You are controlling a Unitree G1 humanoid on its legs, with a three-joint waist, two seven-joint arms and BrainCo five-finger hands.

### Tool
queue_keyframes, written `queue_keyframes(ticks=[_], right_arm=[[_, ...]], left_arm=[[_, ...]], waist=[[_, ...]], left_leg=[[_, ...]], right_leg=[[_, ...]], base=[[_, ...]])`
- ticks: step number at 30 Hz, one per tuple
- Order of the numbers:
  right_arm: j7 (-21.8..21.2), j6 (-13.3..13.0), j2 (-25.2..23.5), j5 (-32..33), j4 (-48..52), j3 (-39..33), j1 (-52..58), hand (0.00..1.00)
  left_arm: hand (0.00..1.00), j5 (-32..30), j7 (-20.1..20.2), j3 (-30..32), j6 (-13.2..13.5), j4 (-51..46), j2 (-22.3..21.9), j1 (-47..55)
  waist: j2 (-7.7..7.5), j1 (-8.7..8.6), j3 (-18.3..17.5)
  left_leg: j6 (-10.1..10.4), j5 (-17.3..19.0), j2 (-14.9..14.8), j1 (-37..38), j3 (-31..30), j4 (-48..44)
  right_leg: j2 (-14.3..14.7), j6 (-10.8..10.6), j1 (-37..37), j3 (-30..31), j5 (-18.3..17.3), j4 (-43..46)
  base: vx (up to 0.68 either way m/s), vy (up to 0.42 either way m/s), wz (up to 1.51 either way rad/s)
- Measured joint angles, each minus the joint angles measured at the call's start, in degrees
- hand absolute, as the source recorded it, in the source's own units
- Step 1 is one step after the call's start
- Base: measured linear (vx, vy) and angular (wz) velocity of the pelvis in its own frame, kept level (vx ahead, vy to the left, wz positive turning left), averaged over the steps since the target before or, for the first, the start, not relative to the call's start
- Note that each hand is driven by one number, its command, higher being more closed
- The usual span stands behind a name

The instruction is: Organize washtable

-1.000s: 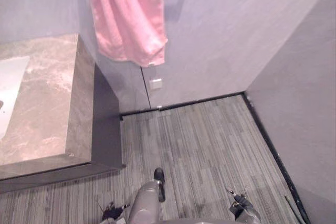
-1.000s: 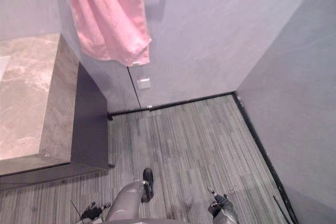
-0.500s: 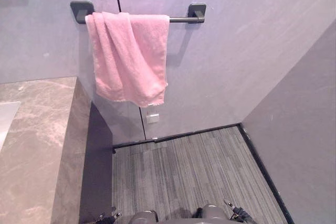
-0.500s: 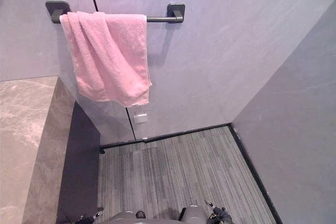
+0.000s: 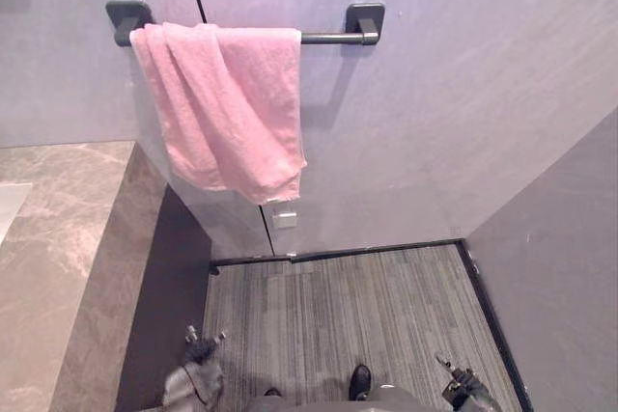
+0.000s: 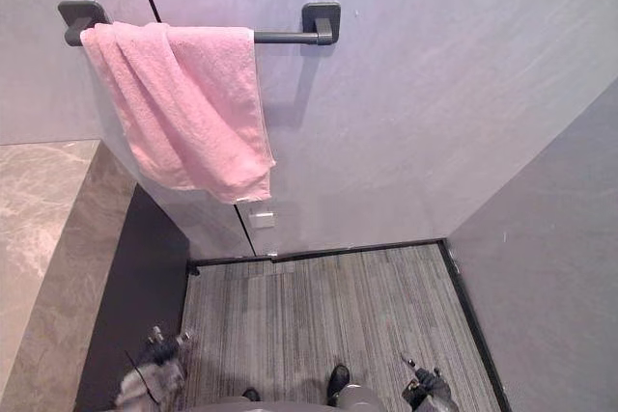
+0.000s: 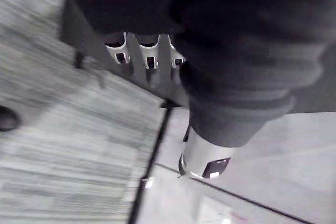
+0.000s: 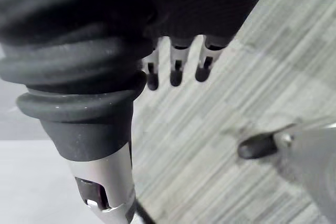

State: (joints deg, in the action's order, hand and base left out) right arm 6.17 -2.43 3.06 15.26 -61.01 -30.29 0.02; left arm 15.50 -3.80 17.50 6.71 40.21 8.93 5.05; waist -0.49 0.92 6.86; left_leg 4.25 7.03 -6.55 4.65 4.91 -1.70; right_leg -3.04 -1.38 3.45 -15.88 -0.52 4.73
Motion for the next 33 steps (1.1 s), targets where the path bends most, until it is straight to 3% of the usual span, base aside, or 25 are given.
queue_keyframes(ticks=[3, 7, 11, 17, 25, 33], right_arm=[[-0.2, 0.0, 0.0, 0.1, 1.1, 2.2, 0.2, 0.00], [-1.2, 0.0, 0.1, -0.1, 1.2, 4.5, 1.0, 0.00], [-2.1, 0.0, 0.6, -0.2, 1.2, 4.6, 2.8, 0.00], [-3.1, 0.0, 2.6, -0.2, 1.2, 6.5, 5.9, 0.00], [-3.7, 0.0, 2.7, -1.4, 1.7, 6.5, 5.5, 0.00], [-3.7, 0.0, 2.7, -1.4, 1.6, 6.5, 4.8, 0.00]], left_arm=[[0.00, 3.4, -0.1, 1.7, 2.0, -10.2, 4.8, -0.3], [0.00, 4.1, 0.9, 3.1, 2.7, -16.0, 10.8, -1.9], [0.00, 4.1, 2.8, 2.9, 2.7, -16.5, 17.4, -8.2], [0.00, 4.9, 1.1, 2.7, 3.8, -12.5, 28.0, -16.3], [0.00, 5.2, 1.0, -2.2, 4.3, -5.6, 33.2, -23.6], [0.00, 6.8, 2.0, -7.4, 4.4, 0.2, 35.4, -30.3]], waist=[[0.88, -0.03, -0.2], [1.64, -0.13, -0.6], [1.71, -0.32, -0.7], [1.82, -0.17, -0.8], [1.67, -0.03, -0.8], [1.54, -0.29, -0.7]], left_leg=[[0.0, 0.0, 0.4, -0.1, 0.0, 0.8], [0.0, 0.0, 0.7, 0.0, -0.1, 0.8], [0.0, 0.0, 0.7, 0.2, -0.1, 0.4], [0.0, 0.0, 0.8, -0.6, -0.2, -0.5], [-0.1, -0.1, 1.5, -5.4, -0.1, -0.8], [-0.7, -0.5, 1.7, -9.2, 0.7, -1.2]], right_leg=[[0.1, -0.2, 0.0, 0.0, 0.3, -1.1], [-0.1, -0.2, -0.6, 0.0, 0.5, -2.1], [0.0, -0.3, -1.4, 0.2, 0.7, -3.2], [0.3, 0.1, -2.1, 0.3, 1.7, -5.5], [-0.1, 0.2, 2.3, 0.6, 4.8, -7.3], [0.1, 0.8, 6.5, 2.6, 7.0, -8.0]], base=[[0.05, 0.008, 0.00], [0.06, 0.029, 0.00], [0.04, 0.005, -0.04], [0.00, -0.001, -0.01], [-0.05, 0.017, 0.00], [-0.09, -0.014, -0.11]])
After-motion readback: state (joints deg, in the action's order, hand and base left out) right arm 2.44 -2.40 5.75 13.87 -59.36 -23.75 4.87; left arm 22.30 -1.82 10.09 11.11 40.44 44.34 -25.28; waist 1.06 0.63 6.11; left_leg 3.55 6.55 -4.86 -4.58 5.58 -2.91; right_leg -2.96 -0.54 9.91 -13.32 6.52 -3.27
